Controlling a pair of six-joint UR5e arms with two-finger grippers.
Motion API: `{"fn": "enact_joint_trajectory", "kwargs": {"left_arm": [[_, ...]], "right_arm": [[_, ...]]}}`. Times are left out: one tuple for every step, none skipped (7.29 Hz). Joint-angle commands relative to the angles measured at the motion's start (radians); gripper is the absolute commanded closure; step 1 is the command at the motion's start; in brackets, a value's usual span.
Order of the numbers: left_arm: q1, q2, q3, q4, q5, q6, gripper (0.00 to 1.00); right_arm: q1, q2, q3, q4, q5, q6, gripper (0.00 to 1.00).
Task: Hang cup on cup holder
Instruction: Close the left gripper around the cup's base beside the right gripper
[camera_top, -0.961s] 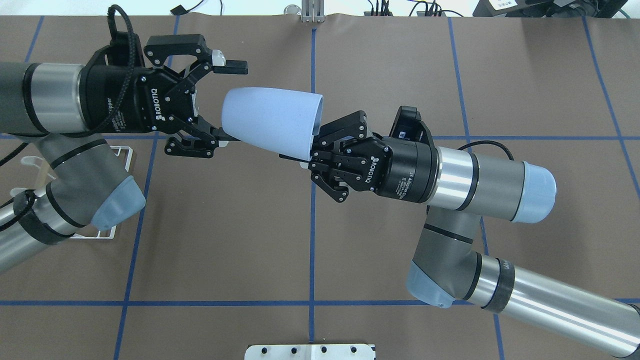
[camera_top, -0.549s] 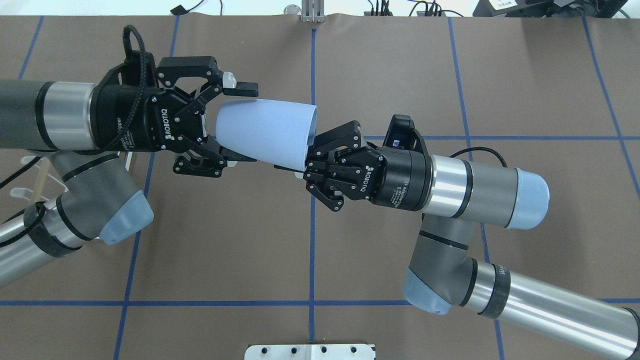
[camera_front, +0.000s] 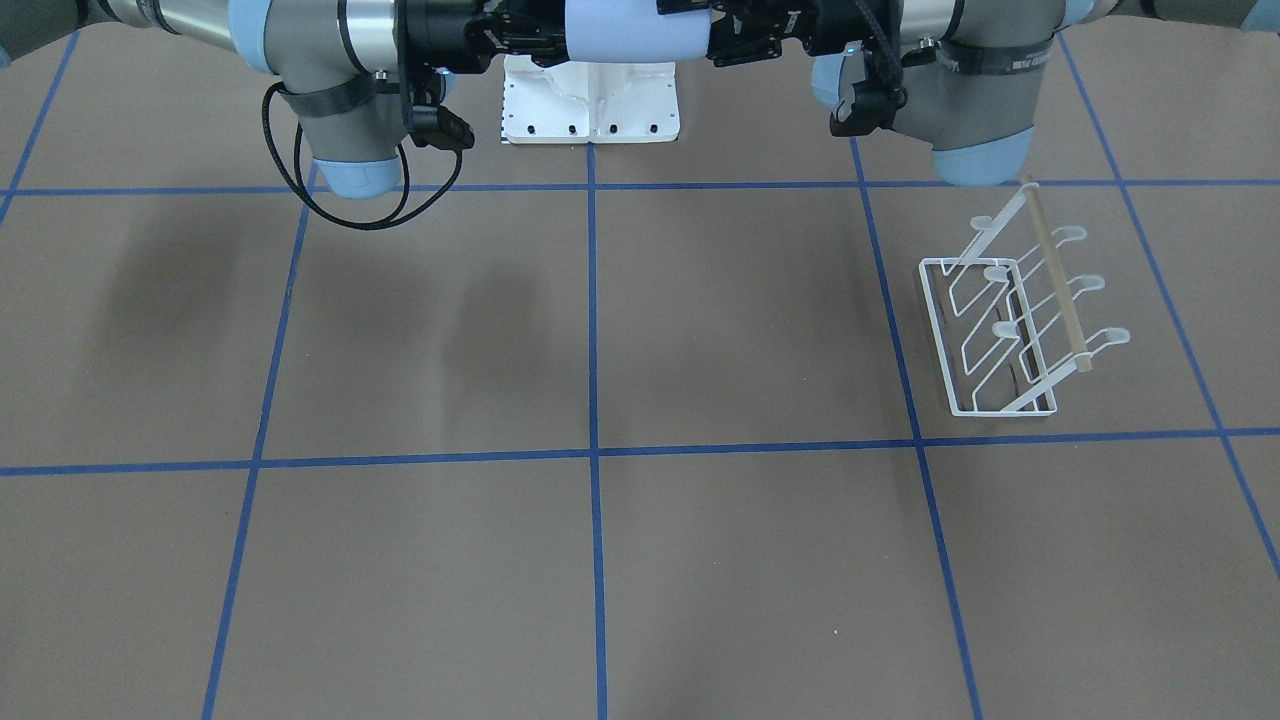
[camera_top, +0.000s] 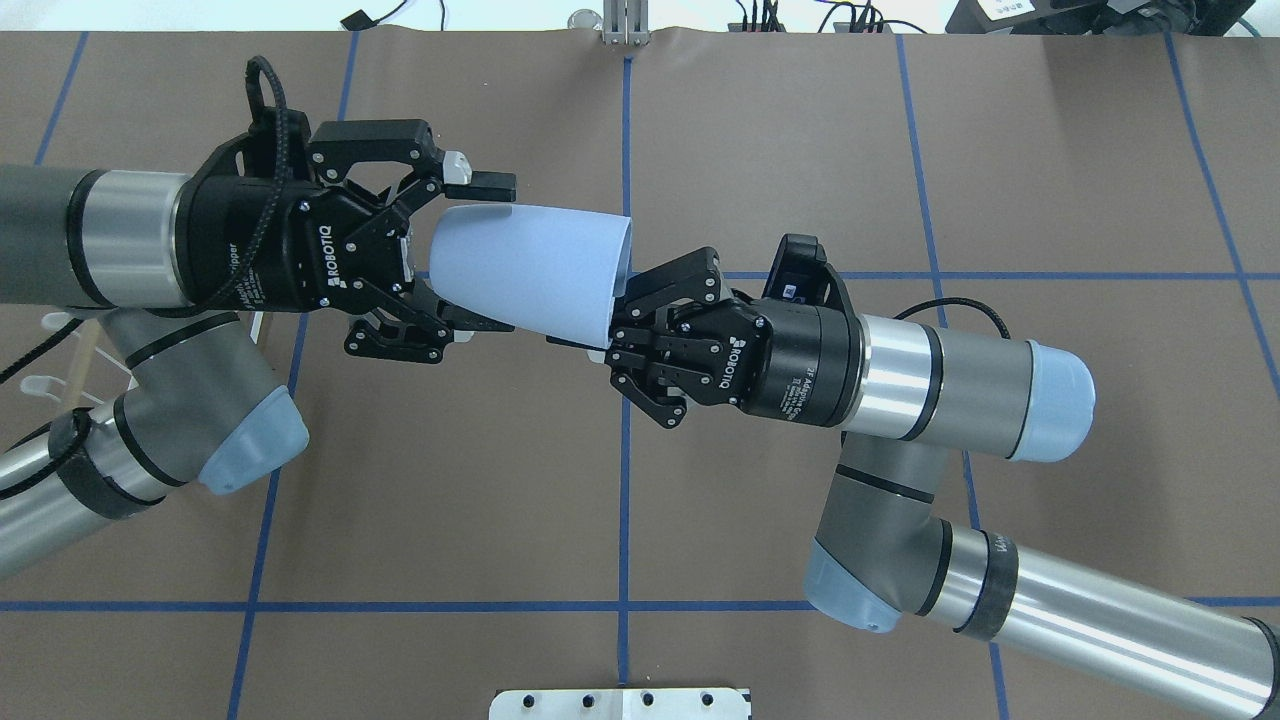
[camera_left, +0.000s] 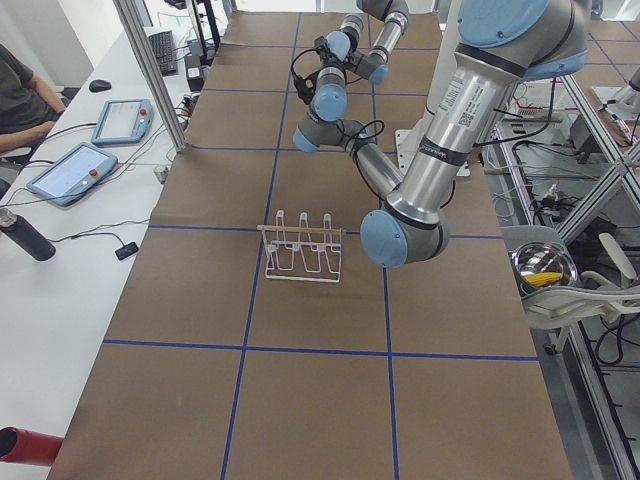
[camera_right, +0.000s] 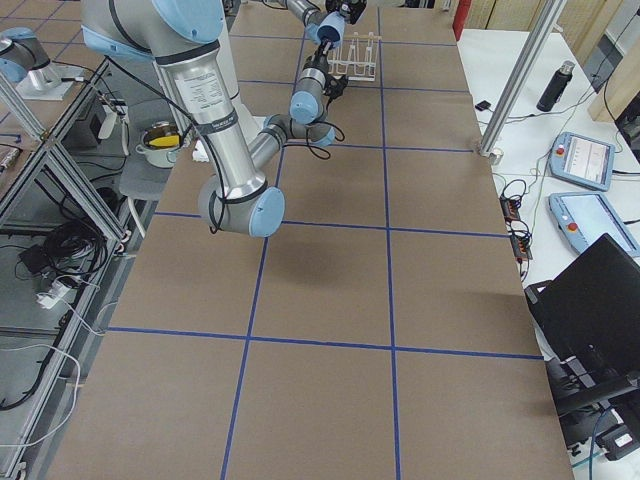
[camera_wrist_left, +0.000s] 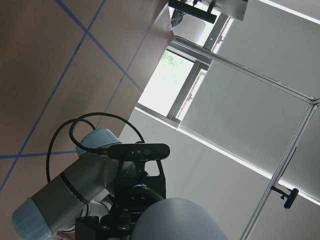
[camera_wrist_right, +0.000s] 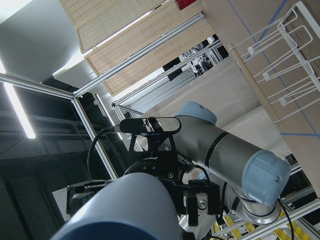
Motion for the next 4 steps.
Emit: {"fn": "enact_joint_trajectory", "kwargs": {"left_arm": [[0.000, -0.001, -0.001, -0.001, 0.000, -0.003, 0.63], [0.000, -0.001, -0.001, -0.003, 0.000, -0.001, 0.94], [0.000, 0.001, 0.000, -0.007, 0.000, -0.001, 1.00], [0.000, 0.001, 0.000, -0.007, 0.000, -0.001, 1.00]], "right_arm": [[0.000, -0.001, -0.002, 0.007, 0.000, 0.000, 1.00], [0.000, -0.001, -0.002, 0.005, 0.000, -0.005, 0.43], [0.000, -0.007, -0.004, 0.004, 0.002, -0.011, 0.00], [0.000, -0.007, -0.002, 0.005, 0.003, -0.011, 0.00]]}}
